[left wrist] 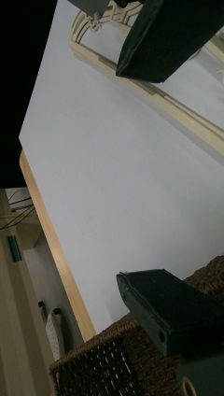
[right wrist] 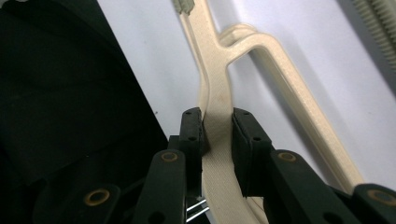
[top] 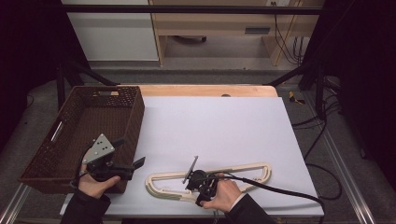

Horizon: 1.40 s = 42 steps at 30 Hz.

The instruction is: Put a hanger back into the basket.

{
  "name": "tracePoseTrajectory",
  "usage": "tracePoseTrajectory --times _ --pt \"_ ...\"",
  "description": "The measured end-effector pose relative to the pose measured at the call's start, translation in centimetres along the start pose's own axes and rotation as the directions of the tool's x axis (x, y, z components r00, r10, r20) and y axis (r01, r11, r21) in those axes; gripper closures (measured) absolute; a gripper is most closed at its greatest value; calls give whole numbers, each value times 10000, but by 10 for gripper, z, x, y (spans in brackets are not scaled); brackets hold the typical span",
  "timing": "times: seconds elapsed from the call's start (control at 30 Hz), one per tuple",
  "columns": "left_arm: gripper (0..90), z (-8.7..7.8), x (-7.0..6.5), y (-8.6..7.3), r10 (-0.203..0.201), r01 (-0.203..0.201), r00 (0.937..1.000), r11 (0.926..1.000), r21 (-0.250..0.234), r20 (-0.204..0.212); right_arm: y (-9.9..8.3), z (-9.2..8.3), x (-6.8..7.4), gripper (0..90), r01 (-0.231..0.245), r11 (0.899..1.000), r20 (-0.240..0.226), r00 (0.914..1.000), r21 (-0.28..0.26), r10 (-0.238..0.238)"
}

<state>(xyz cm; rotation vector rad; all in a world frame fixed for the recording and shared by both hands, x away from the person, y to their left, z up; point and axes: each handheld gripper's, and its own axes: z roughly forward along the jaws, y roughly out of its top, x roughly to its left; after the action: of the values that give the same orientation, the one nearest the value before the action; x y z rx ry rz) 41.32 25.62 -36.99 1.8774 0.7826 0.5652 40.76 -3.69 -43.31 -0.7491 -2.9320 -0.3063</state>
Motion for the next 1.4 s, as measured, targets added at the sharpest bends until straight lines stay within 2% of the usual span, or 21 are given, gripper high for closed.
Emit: tracePoseTrajectory --times 0.1,0.23,0.4,0.47,0.53,0.57,0.67,0.8,0.9,0.93,1.0,1.1,1.13,1.17,1.2,1.33,1.37,1.4 --pt "26 0 0 0 15 -15 10000 10000 9 0 0 -2 -2 752 -28 10000 42 10000 -94 28" --pt "26 -1 0 1 14 -14 10000 10000 -31 -5 0 -9 -3 753 -66 9999 -157 9999 -108 64" --pt "26 -2 -1 2 65 -64 10000 9999 -108 25 -1 -19 -6 753 5 9998 -51 10000 -218 -6" --pt "26 -3 -1 2 91 -90 10000 9999 -134 29 -1 -31 -9 754 -55 9996 -2 10000 -288 55" --pt "26 -4 -2 3 95 -94 9999 9998 -168 45 -1 -35 -10 754 -75 9994 44 10000 -341 76" --pt "26 -5 -2 3 123 -123 9999 9997 -205 38 0 -45 -12 754 -113 9989 107 9999 -449 118" --pt "26 -6 -2 5 175 -174 9998 9995 -248 52 0 -58 -14 754 -44 9981 168 9998 -616 54" --pt "26 -8 -6 8 403 -400 9992 9988 -292 86 2 -71 -18 754 -85 9969 212 9997 -784 102" --pt "26 -8 -14 12 966 -964 9952 9953 -121 124 3 -85 -23 754 -14 9964 273 9996 -844 38" --pt "26 -8 -14 12 966 -964 9952 9953 -121 124 3 -85 -23 754 -14 9964 273 9996 -844 38" --pt "27 -5 -22 16 1706 -1706 9853 9853 47 43 4 -96 -25 753 8 9960 256 9997 -898 15" --pt "27 -2 -33 21 2353 -2358 9718 9714 285 182 5 -105 -26 753 114 9955 251 9996 -940 -91" --pt "27 -2 -33 21 2353 -2358 9718 9714 285 182 4 -108 -26 753 235 9953 225 9995 -935 -215" --pt "27 0 -41 25 2796 -2813 9592 9586 439 417 4 -111 -26 753 285 9947 226 9994 -989 -263" --pt "27 1 -45 28 3069 -3094 9504 9496 508 505 4 -115 -25 753 308 9947 229 9993 -983 -287" --pt "32 8 -61 40 3838 -3901 9194 9178 743 857 4 -126 -26 753 303 9944 171 9994 -1014 -287" --pt "32 8 -61 40 3838 -3901 9194 9178 743 857 4 -126 -26 753 303 9944 171 9994 -1014 -287" --pt "32 11 -65 44 4063 -4146 9084 9057 880 987 4 -127 -26 753 440 9933 197 9989 -1071 -421"
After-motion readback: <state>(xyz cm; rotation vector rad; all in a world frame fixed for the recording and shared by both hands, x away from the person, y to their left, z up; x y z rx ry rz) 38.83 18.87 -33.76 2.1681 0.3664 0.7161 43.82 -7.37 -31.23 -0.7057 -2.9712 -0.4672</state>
